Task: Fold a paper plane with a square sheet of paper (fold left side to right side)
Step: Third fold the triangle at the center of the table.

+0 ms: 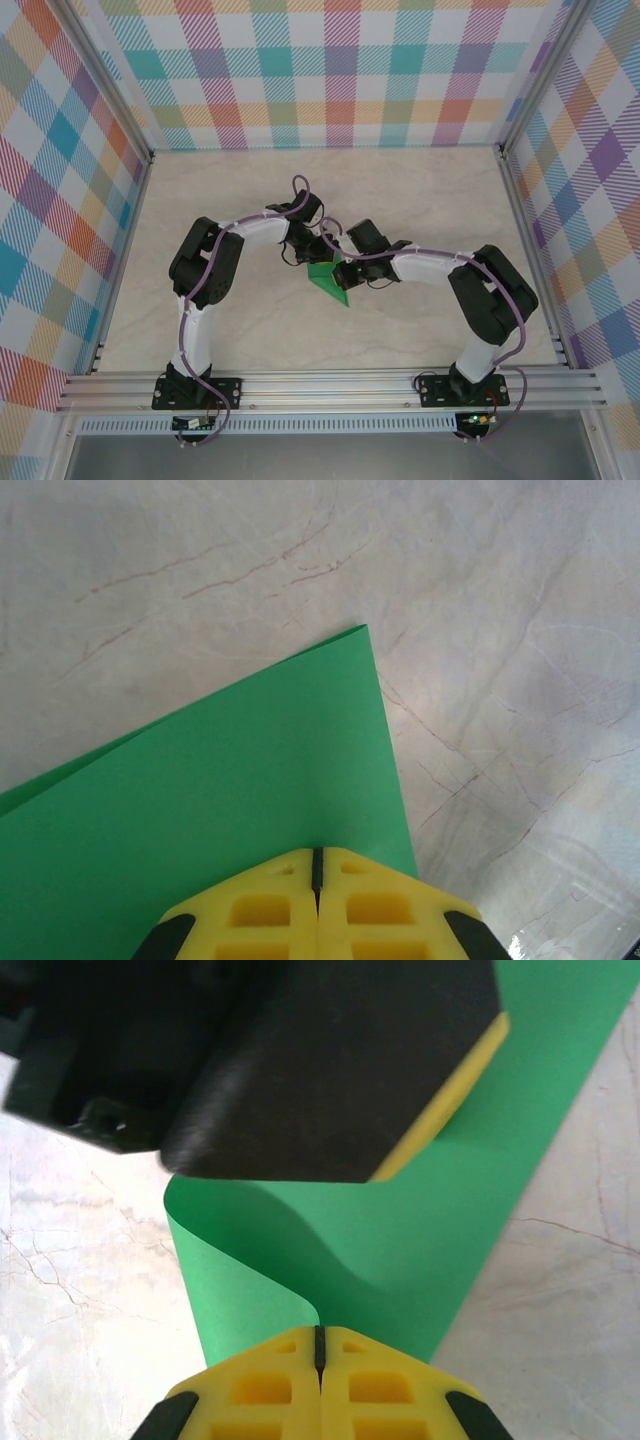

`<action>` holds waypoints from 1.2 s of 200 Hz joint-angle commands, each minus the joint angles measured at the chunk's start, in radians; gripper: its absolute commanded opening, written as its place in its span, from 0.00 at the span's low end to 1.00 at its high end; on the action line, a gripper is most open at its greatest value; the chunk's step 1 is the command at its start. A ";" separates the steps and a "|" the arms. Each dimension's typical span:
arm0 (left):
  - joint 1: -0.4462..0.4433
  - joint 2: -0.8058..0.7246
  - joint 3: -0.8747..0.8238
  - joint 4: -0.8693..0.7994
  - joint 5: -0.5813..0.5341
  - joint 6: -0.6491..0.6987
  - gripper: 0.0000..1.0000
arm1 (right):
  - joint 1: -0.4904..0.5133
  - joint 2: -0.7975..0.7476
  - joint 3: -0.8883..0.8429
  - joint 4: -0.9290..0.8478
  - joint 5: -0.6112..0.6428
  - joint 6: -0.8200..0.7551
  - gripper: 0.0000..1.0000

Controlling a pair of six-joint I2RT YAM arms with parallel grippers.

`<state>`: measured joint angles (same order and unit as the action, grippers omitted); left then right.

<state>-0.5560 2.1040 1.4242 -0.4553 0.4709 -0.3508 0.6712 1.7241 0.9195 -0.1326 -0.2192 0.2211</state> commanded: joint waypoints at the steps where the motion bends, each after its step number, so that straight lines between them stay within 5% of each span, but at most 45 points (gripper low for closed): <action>1: -0.025 0.060 -0.009 -0.050 -0.038 0.010 0.02 | -0.019 0.025 -0.001 0.030 -0.077 -0.016 0.00; 240: -0.027 0.052 -0.015 -0.054 -0.046 0.008 0.00 | -0.077 0.095 0.040 0.011 -0.155 -0.003 0.00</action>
<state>-0.5560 2.1040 1.4242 -0.4553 0.4706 -0.3508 0.5961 1.7992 0.9306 -0.1150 -0.3359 0.2218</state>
